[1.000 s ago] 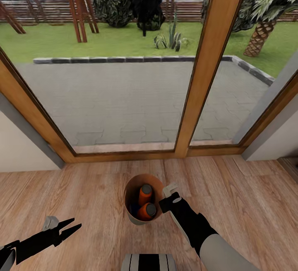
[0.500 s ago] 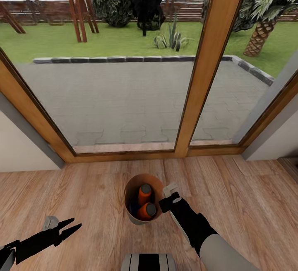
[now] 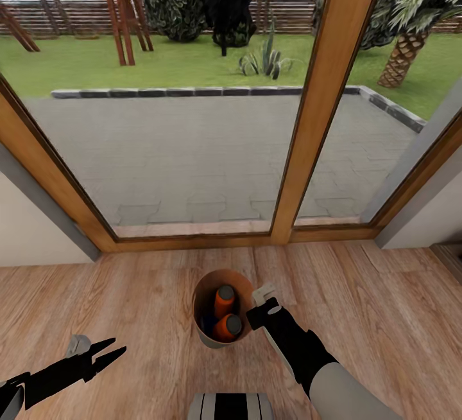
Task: Put the three can of soda from the living room inside the tash can in the kitchen.
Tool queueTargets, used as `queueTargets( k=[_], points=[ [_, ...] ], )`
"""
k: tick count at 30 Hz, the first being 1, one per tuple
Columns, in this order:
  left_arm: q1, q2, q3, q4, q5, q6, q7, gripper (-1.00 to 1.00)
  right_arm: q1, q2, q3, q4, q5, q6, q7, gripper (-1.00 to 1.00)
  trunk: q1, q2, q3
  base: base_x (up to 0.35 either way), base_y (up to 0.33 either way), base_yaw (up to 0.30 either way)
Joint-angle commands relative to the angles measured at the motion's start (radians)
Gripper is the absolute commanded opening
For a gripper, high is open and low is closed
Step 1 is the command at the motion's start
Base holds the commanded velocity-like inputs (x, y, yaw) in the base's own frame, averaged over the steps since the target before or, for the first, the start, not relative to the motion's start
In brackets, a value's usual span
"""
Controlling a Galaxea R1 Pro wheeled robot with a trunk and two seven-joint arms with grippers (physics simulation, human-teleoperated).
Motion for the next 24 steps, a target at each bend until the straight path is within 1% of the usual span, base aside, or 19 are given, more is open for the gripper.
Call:
queueTargets(
  k=[1,2,24],
  points=[
    [0.000,0.000,0.000,0.000,0.000,0.000,0.000,1.00,0.001,0.000,0.000,0.026,-0.021,-0.001,0.010,-1.00,0.023,0.000,0.000,0.000,0.000,0.000],
    [0.000,0.000,0.000,0.000,0.000,0.000,0.000,1.00,0.001,0.000,0.000,0.026,-0.021,-0.001,0.010,1.00,0.023,0.000,0.000,0.000,0.000,0.000],
    [0.000,0.000,0.000,0.000,0.000,0.000,0.000,1.00,0.001,0.001,0.000,0.026,-0.022,0.000,0.011,1.00,0.023,0.000,0.000,0.000,0.000,0.000]
  ],
)
